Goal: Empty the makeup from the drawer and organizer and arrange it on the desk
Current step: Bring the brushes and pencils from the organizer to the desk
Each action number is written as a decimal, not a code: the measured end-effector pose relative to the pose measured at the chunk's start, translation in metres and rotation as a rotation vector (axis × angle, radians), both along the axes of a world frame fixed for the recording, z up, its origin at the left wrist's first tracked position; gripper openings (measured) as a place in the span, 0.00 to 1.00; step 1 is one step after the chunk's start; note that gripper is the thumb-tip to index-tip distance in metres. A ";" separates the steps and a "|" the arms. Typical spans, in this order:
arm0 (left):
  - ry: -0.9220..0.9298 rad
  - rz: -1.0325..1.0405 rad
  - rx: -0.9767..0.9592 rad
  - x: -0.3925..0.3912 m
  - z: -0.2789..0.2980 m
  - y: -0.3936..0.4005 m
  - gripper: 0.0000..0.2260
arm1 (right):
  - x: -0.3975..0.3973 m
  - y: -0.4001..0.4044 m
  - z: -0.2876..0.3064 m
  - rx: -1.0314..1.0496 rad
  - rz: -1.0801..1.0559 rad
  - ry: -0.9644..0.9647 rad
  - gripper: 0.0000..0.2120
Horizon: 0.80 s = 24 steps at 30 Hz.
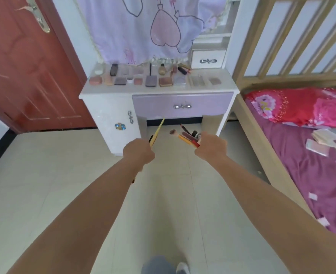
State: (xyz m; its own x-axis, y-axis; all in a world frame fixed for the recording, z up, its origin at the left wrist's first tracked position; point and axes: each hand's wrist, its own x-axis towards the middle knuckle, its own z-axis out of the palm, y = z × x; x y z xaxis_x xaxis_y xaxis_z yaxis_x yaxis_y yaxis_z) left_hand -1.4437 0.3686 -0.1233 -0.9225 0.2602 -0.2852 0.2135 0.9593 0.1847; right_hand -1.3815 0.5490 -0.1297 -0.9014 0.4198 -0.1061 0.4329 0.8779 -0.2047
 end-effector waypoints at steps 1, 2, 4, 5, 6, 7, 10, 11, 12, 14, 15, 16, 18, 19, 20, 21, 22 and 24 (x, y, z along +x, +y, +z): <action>0.003 0.008 0.013 -0.027 0.000 0.012 0.10 | -0.027 0.011 0.001 -0.018 -0.009 0.002 0.12; 0.008 0.015 0.023 -0.055 -0.001 0.024 0.09 | -0.055 0.022 0.002 -0.036 -0.014 0.002 0.12; 0.022 0.025 0.040 -0.113 -0.004 0.047 0.05 | -0.110 0.044 0.001 -0.085 -0.024 0.005 0.14; 0.033 0.026 0.050 -0.143 -0.006 0.058 0.03 | -0.139 0.055 -0.001 -0.118 -0.028 0.016 0.14; 0.047 0.014 0.052 -0.174 -0.008 0.070 0.03 | -0.168 0.067 -0.002 -0.147 -0.031 0.030 0.15; 0.063 -0.007 0.047 -0.203 -0.010 0.081 0.04 | -0.196 0.078 -0.004 -0.165 -0.037 0.041 0.15; 0.099 -0.050 0.051 -0.289 -0.016 0.113 0.08 | -0.277 0.105 -0.009 -0.189 -0.057 0.036 0.14; 0.111 -0.048 0.053 -0.315 -0.019 0.123 0.08 | -0.304 0.112 -0.010 -0.199 -0.061 0.029 0.14; 0.123 -0.047 0.049 -0.341 -0.021 0.133 0.08 | -0.329 0.120 -0.010 -0.206 -0.064 0.029 0.14; 0.133 -0.048 0.039 -0.386 -0.025 0.151 0.08 | -0.374 0.134 -0.013 -0.206 -0.079 0.031 0.14; 0.133 -0.044 0.040 -0.408 -0.028 0.161 0.08 | -0.396 0.142 -0.015 -0.203 -0.082 0.029 0.13; 0.134 -0.039 0.037 -0.430 -0.031 0.170 0.08 | -0.416 0.151 -0.019 -0.200 -0.082 0.021 0.13; 0.129 -0.021 0.023 -0.472 -0.038 0.187 0.08 | -0.456 0.170 -0.028 -0.199 -0.089 -0.010 0.13; 0.123 -0.011 0.014 -0.492 -0.042 0.195 0.08 | -0.475 0.180 -0.033 -0.202 -0.092 -0.024 0.13; 0.112 -0.004 0.007 -0.512 -0.045 0.203 0.08 | -0.494 0.191 -0.038 -0.206 -0.092 -0.034 0.14; 0.092 0.002 0.005 -0.529 -0.049 0.210 0.09 | -0.512 0.200 -0.043 -0.213 -0.095 -0.048 0.15; 0.070 0.012 0.009 -0.545 -0.052 0.217 0.09 | -0.530 0.209 -0.048 -0.223 -0.098 -0.059 0.16; 0.019 0.060 0.034 -0.577 -0.059 0.230 0.10 | -0.564 0.224 -0.059 -0.263 -0.100 -0.086 0.17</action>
